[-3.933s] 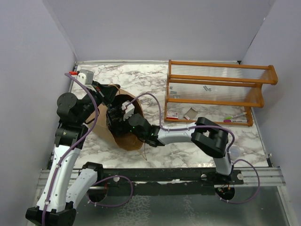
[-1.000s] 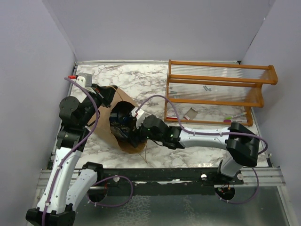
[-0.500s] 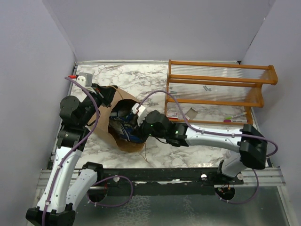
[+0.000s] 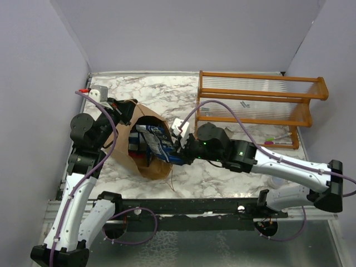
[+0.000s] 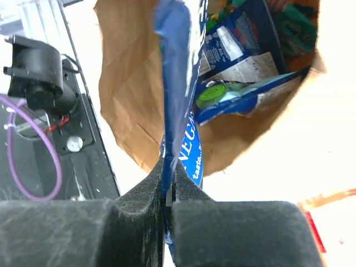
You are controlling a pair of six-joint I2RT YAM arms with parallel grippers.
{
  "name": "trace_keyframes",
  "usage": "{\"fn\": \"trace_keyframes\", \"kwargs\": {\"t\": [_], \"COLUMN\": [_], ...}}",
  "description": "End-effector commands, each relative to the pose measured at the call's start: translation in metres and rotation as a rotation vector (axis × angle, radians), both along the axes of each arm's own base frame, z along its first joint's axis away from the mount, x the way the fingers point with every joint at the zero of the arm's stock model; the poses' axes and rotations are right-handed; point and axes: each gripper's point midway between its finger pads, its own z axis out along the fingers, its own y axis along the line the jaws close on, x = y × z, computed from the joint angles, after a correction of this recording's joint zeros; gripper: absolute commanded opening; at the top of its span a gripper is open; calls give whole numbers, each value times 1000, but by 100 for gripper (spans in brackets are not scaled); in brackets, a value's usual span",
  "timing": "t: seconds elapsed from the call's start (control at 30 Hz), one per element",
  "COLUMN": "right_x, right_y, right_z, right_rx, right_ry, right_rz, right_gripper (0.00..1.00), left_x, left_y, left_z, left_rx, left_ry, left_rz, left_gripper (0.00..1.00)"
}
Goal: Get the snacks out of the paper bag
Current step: Take out the snack from the paper bag, then place the snack at the center of the board.
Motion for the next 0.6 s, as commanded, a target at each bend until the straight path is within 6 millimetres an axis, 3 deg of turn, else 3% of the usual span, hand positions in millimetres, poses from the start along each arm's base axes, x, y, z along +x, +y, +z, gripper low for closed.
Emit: {"fn": "trace_keyframes", "kwargs": {"t": [0.0, 0.1, 0.2, 0.27, 0.43, 0.57], "right_x": [-16, -44, -56, -39, 11, 26], "right_y": [-48, -79, -113, -137, -194, -207], "right_z": [49, 55, 41, 25, -38, -66], "right_rx": [-3, -41, -166, -278, -655, -763], "right_ry": [-182, -311, -439, -482, -551, -596], "right_rz": [89, 274, 394, 312, 66, 6], "right_gripper": [1, 1, 1, 1, 1, 1], "left_x": [2, 4, 5, 6, 9, 10], "left_y": [12, 18, 18, 18, 21, 25], "left_z": [24, 27, 31, 32, 26, 22], "left_rx": [5, 7, 6, 9, 30, 56], "left_ry": [-85, -95, -108, -116, -123, -128], "left_rz": [71, 107, 112, 111, 129, 150], "left_gripper": [0, 0, 0, 0, 0, 0]}}
